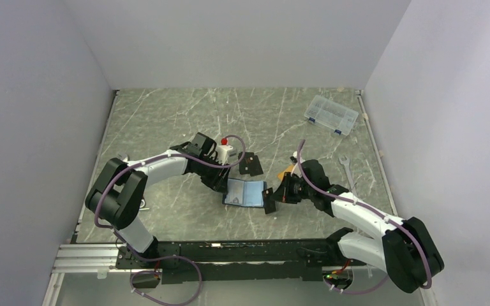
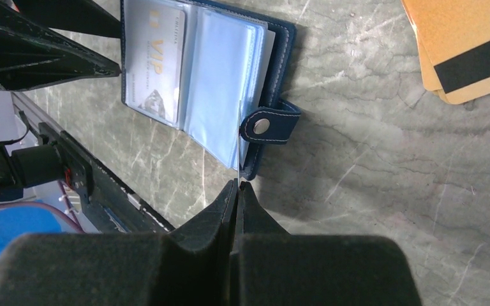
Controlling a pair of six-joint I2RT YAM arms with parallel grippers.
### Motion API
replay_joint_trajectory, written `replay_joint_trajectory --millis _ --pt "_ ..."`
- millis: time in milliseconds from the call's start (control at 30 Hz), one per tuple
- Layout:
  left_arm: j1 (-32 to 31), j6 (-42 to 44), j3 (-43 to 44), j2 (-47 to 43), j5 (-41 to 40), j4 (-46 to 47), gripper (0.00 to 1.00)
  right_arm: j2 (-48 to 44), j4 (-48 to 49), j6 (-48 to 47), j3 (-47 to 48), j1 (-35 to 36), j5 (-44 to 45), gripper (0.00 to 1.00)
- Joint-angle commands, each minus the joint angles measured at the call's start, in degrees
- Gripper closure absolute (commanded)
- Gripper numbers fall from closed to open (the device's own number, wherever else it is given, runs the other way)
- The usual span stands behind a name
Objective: Put the credit cards into the card holder
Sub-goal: Turn over the card slot in the card holder.
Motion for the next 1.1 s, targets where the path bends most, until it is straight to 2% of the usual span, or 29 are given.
replay_joint_trajectory --millis 0,200,1067 --pt "-0.4 0.8 0.3 -1.0 -0.6 0.8 0.52 -0.5 1.5 0.0 -1.0 -0.7 -0.9 1.0" --pt "-0.5 0.4 -0.2 -1.5 -1.2 1.7 0.57 -1.8 0.3 -0.5 -1.6 -1.4 -1.1 1.0" --pt "-1.3 1.1 1.2 -1.1 -1.0 0.9 0.6 1.5 2.5 0.0 -2.4 -1.4 -2.8 1.0"
